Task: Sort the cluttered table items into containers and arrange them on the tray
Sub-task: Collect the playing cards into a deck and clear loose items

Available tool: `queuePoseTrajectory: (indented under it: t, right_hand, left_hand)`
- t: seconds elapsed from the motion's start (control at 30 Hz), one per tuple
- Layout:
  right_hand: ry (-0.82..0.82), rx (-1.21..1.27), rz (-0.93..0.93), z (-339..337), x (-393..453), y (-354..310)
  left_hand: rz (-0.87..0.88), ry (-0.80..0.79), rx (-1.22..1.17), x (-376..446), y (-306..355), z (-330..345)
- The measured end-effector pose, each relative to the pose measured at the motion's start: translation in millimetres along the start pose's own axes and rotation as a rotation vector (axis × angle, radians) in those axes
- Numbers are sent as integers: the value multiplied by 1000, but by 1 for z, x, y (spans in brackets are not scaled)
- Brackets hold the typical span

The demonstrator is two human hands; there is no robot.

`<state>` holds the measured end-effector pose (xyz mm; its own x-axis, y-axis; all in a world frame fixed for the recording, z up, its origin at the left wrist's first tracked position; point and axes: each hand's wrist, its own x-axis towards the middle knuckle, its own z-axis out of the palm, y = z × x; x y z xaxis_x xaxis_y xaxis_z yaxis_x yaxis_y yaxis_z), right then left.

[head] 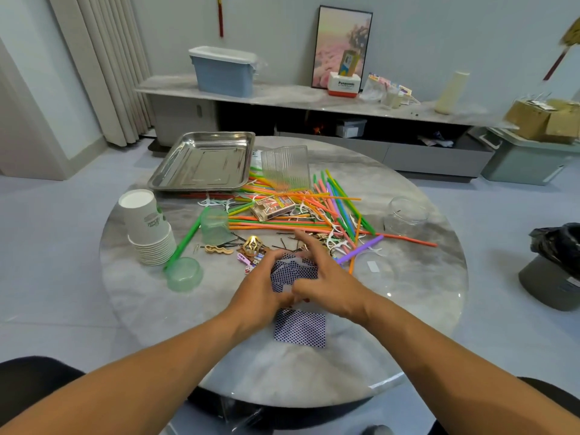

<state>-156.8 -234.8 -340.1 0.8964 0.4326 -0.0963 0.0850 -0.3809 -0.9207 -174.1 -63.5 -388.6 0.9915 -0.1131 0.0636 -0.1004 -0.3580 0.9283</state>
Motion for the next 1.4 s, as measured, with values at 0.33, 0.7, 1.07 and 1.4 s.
queuePoseTrajectory:
  t: [0.33, 0.7, 1.07, 1.4]
  right_hand:
    - [251, -460, 296, -30, -2, -3]
    - [-250, -1009, 180, 8, -7, -3]
    - [-341, -1044, 124, 8, -8, -9]
    - [95, -971, -61, -16, -3, -12]
  left_hand:
    - [-119, 255, 107, 18, 19, -36]
    - [-167, 253, 121, 7, 1, -45]
    - [-171, 230, 81, -1, -4, -45]
    - [-71, 106, -43, -8, -4, -34]
